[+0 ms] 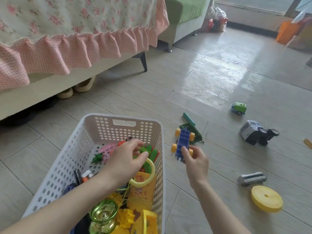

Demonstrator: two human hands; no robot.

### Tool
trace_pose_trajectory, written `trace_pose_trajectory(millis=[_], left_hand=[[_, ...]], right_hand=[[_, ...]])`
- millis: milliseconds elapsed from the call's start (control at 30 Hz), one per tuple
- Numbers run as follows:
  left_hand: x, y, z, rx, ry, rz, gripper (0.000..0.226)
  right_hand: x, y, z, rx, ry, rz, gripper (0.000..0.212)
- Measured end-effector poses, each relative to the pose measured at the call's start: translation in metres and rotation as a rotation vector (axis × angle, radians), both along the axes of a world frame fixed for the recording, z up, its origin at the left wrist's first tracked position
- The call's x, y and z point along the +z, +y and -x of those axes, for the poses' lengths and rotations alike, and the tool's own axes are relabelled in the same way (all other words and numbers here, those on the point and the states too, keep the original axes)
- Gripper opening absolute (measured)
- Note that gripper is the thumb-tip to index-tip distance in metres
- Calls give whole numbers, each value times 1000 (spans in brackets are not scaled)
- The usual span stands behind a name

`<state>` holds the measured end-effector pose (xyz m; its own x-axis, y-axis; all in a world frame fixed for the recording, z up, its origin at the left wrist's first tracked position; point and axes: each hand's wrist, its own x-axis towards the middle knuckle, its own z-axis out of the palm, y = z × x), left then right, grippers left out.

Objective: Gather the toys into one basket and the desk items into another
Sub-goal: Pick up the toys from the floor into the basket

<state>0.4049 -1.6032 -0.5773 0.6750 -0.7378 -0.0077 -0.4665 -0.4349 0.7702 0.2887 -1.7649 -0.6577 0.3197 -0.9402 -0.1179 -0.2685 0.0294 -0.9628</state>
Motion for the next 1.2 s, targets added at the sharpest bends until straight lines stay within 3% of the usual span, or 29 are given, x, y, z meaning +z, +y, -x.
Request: trace_pose_trajectory(millis=[67, 167, 267, 333, 400, 500, 567, 800, 867, 967, 1100, 1200], left_hand=[[5, -7, 1, 40, 116, 45, 42], [18, -20, 3, 126, 485, 188, 62], [27, -28, -1, 237, 728, 357, 48], [27, -26, -9, 286, 637, 367, 25], [22, -18, -18, 275, 504, 324, 18], [13, 4, -32, 208, 264, 166, 25], [6, 18, -40, 180, 132, 60, 30], [-11, 36, -58, 263, 47, -18, 31], [-14, 34, -59, 254, 31, -36, 31], [-17, 32, -61, 233, -6, -69, 27], [-19, 28, -60, 210, -5, -75, 25], [-19, 29, -59, 206, 0, -83, 25]], right_hand=[[27, 7, -4, 94, -148, 37, 9], [68, 25, -9, 370, -258, 41, 11], [86, 40, -13, 598, -229, 8, 9], [85, 37, -16, 650, -206, 16, 7], [70, 19, -19, 518, -115, 145, 11], [28, -32, -27, 281, 217, 276, 7], [-3, -62, -31, 288, 517, 299, 22], [-35, -79, -53, 465, 1117, 388, 75], [-36, -74, -59, 497, 1260, 431, 75], [-35, -71, -65, 499, 1314, 504, 54], [-32, -69, -66, 496, 1238, 423, 29], [-36, -72, -56, 477, 1156, 475, 24]])
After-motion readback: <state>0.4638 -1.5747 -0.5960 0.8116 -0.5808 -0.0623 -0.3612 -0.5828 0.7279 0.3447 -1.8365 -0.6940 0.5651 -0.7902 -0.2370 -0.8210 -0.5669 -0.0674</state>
